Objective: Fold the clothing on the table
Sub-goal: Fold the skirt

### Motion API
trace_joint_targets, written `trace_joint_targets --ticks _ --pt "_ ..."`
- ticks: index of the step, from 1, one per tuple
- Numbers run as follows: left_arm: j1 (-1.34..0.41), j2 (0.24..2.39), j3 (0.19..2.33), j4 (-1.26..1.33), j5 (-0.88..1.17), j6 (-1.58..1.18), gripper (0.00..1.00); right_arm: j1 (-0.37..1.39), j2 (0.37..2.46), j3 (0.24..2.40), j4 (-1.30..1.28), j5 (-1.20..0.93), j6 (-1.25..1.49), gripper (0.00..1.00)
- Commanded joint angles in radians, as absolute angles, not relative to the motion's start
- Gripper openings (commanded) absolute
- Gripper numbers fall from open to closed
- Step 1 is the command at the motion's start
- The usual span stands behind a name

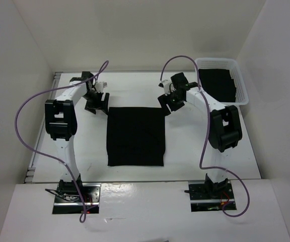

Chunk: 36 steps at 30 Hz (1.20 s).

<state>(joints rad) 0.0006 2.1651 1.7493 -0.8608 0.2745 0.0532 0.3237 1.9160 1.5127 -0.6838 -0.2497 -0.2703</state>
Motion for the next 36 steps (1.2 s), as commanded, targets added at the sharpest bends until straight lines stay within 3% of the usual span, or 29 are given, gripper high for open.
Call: trace_joint_targets --ticks 1,13,36 --pt "-0.052 2.186 1.819 -0.836 0.233 0.031 0.85 0.298 1.942 1.542 -0.637 -0.253 -0.256 0.72" --pt "-0.109 2.260 1.853 -0.767 0.176 0.011 0.84 0.298 1.982 1.569 -0.637 -0.262 -0.247 0.70" --pt "-0.118 2.309 1.884 -0.767 0.276 0.029 0.63 0.298 2.158 1.752 -0.637 -0.302 -0.170 0.70"
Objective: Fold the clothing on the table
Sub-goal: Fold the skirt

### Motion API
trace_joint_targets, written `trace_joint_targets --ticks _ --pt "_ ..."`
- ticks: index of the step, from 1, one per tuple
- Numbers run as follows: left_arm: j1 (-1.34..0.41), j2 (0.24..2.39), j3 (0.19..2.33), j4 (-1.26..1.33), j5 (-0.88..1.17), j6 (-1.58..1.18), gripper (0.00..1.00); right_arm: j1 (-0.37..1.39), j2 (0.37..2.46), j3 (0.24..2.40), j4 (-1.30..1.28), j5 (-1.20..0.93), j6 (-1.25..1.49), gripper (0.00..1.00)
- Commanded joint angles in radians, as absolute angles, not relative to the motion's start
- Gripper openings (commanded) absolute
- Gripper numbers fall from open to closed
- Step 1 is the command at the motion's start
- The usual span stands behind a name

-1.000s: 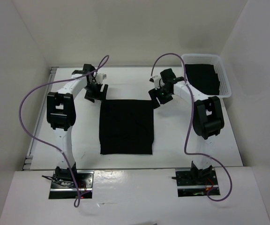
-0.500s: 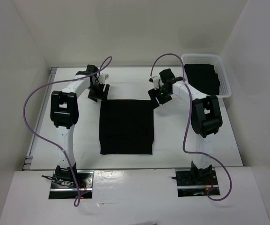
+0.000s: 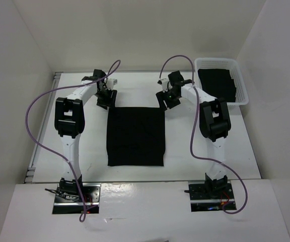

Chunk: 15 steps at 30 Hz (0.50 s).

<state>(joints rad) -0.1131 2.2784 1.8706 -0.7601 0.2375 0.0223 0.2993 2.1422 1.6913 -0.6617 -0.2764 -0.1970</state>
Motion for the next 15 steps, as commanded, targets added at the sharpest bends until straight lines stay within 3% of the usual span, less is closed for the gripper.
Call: trace_joint_targets --ticks 1,15 --pt "-0.118 2.309 1.884 -0.767 0.276 0.029 0.62 0.298 2.175 1.752 -0.637 -0.313 -0.170 0.70" --pt "-0.118 2.299 1.884 -0.776 0.276 0.038 0.40 0.298 2.240 1.775 -0.626 -0.322 -0.170 0.66"
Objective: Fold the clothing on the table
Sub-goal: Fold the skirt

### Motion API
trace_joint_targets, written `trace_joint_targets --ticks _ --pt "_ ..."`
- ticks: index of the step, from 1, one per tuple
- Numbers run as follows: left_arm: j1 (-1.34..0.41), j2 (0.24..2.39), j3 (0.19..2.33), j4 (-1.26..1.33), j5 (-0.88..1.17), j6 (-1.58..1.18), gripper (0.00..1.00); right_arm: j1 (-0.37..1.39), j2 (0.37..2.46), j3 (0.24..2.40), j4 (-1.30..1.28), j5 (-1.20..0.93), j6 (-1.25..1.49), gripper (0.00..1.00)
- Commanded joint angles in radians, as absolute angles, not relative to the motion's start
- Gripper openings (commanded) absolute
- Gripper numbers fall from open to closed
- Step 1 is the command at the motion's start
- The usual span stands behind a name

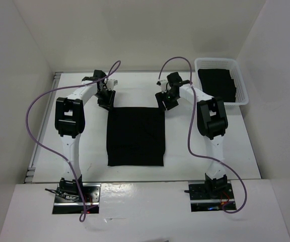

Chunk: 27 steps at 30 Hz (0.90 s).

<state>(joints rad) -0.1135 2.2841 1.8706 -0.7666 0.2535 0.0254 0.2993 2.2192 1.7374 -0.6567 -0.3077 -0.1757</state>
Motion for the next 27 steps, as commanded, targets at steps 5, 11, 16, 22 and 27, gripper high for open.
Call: trace_joint_targets --ticks 5,11,16,22,27 --pt "-0.118 2.299 1.884 -0.776 0.276 0.038 0.38 0.298 2.259 1.795 -0.626 -0.322 -0.170 0.66" --pt "-0.118 2.299 1.884 -0.785 0.276 0.048 0.34 0.298 2.281 1.838 -0.644 -0.331 -0.170 0.66" --pt "-0.118 2.299 1.884 -0.785 0.276 0.048 0.31 0.298 2.290 1.848 -0.644 -0.341 -0.170 0.66" --pt "-0.118 2.299 1.884 -0.785 0.276 0.048 0.29 0.307 2.290 1.858 -0.653 -0.350 -0.170 0.48" --pt "-0.118 2.290 1.875 -0.785 0.276 0.057 0.25 0.316 2.281 1.836 -0.663 -0.341 -0.179 0.37"
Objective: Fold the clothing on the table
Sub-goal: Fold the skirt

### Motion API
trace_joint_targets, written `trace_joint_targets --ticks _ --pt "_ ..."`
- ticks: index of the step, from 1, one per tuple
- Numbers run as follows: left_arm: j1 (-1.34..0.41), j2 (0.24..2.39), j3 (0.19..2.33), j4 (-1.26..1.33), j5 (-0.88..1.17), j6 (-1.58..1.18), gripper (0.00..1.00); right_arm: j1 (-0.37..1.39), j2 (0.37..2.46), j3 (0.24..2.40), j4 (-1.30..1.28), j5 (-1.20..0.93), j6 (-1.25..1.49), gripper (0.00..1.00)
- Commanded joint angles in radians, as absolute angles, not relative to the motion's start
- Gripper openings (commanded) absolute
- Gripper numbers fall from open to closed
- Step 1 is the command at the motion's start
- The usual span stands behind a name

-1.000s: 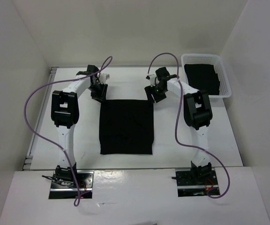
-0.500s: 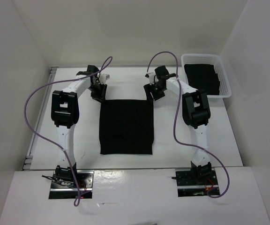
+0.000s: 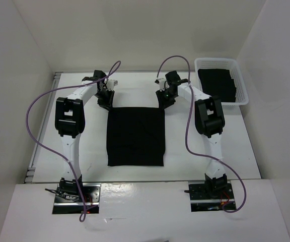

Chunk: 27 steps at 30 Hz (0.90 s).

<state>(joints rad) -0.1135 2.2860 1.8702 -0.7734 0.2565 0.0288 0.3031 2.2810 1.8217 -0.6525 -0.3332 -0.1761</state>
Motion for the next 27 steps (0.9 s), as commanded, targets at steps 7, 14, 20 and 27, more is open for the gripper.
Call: trace_joint_targets --ticks 7,14,20,27 --pt "-0.118 2.290 1.875 -0.795 0.285 0.057 0.22 0.316 2.241 1.787 -0.672 -0.331 -0.199 0.29" --pt "-0.136 2.290 1.875 -0.804 0.296 0.066 0.11 0.316 2.232 1.781 -0.672 -0.321 -0.209 0.00" --pt "-0.146 2.309 1.966 -0.824 0.285 0.086 0.00 0.316 2.252 1.873 -0.695 -0.290 -0.200 0.00" --pt "-0.146 2.328 2.137 -0.868 0.296 0.130 0.00 0.316 2.281 2.032 -0.704 -0.224 -0.190 0.00"
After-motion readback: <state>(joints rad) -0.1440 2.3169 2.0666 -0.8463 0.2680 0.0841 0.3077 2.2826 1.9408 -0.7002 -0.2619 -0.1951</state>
